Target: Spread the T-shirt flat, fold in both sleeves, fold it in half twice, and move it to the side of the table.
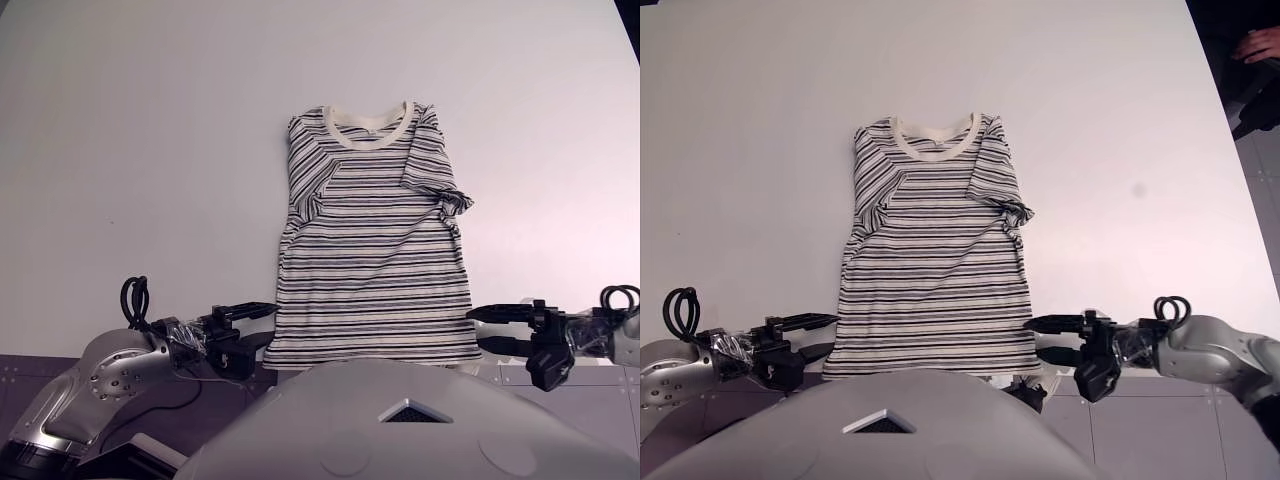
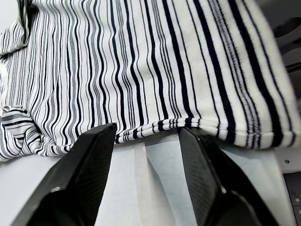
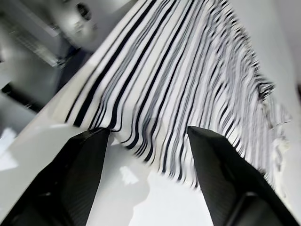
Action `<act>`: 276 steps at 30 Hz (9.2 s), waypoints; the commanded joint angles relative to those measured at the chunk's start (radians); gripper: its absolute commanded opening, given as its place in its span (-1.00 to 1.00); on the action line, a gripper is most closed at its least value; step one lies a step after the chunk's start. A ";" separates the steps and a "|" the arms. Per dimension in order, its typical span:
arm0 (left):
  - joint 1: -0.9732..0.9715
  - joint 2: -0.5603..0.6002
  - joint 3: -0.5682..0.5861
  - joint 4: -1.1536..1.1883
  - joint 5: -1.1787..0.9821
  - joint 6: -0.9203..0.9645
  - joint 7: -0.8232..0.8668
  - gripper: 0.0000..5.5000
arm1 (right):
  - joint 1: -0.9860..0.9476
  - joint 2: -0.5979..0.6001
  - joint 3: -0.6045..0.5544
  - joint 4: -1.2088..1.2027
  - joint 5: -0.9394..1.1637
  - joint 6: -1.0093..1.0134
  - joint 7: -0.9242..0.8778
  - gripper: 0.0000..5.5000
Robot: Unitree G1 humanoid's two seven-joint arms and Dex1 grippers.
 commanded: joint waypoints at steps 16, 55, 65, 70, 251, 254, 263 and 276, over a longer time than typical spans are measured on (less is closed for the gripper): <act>-0.050 0.021 -0.092 0.065 0.090 -0.116 -0.020 -0.68 | -0.374 0.349 0.508 0.722 -0.758 0.054 -0.661 -0.51; -0.101 -0.063 0.179 -0.369 -1.083 0.637 0.048 -0.96 | -0.613 -0.545 0.151 -0.353 1.903 1.121 0.819 -0.96; -0.402 -0.148 0.182 -0.291 -1.244 0.863 0.211 -0.96 | -0.706 -0.239 -0.059 -0.351 1.894 1.547 0.598 -0.96; -0.488 -0.205 0.158 -0.263 -1.217 0.952 0.230 -0.96 | -0.711 -0.095 -0.118 -0.251 1.671 1.647 0.590 -0.96; -0.585 -0.368 -0.293 0.033 -0.133 1.132 0.251 -0.19 | -0.272 0.224 0.026 -0.335 0.348 0.975 0.764 -0.16; -0.727 -0.357 -0.250 0.217 -0.109 1.020 0.261 -0.19 | -0.272 0.329 0.056 -0.469 0.355 1.106 0.681 -0.16; -0.756 -0.442 0.004 0.142 -0.244 0.914 0.314 -0.19 | -0.635 0.512 -0.037 -0.210 0.350 1.273 0.453 -0.16; -0.390 -0.543 0.106 -0.159 -0.274 1.086 0.373 -0.19 | -0.286 0.284 0.052 -0.522 0.447 1.175 0.638 -0.16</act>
